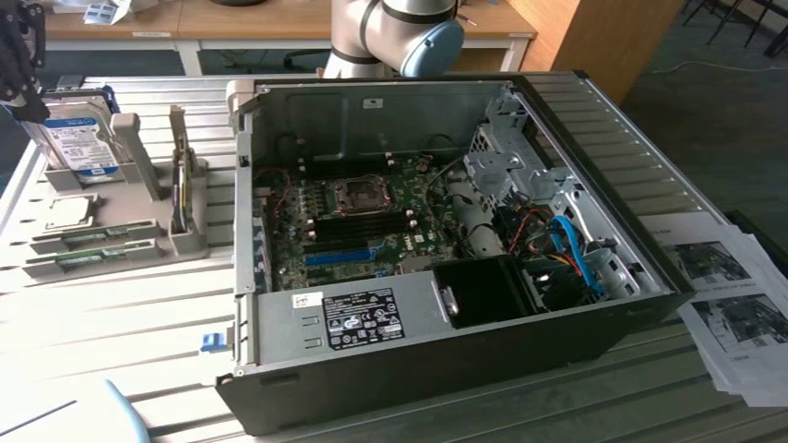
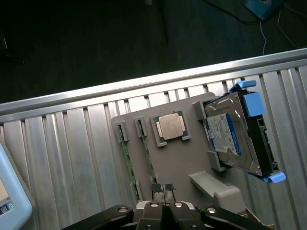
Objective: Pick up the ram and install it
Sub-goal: 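Pick up the ram and move it above insertion slot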
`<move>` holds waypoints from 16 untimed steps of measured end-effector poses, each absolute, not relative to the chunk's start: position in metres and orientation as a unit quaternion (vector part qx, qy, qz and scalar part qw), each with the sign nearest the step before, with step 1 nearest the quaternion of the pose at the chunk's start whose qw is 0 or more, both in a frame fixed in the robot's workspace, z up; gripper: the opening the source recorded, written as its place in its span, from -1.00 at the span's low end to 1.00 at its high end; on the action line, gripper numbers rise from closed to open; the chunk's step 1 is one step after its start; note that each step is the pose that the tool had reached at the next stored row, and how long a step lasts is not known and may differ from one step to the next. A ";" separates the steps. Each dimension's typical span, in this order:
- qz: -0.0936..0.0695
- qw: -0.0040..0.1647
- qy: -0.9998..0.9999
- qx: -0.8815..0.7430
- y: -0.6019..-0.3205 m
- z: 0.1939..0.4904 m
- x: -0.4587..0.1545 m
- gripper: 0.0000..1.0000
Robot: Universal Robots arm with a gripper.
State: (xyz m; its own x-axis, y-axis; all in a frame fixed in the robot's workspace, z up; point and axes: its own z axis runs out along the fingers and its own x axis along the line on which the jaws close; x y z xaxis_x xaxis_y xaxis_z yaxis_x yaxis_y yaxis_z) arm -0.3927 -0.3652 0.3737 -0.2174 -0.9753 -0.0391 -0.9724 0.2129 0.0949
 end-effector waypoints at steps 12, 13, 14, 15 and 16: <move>-0.051 0.015 -0.735 0.675 -0.365 0.374 -0.393 -0.81; -0.051 0.015 -0.732 0.679 -0.365 0.374 -0.393 -0.81; -0.052 0.015 -0.729 0.682 -0.365 0.374 -0.393 -0.81; -0.052 0.015 -0.728 0.683 -0.365 0.374 -0.393 -0.81; -0.052 0.015 -0.728 0.684 -0.365 0.374 -0.393 -0.81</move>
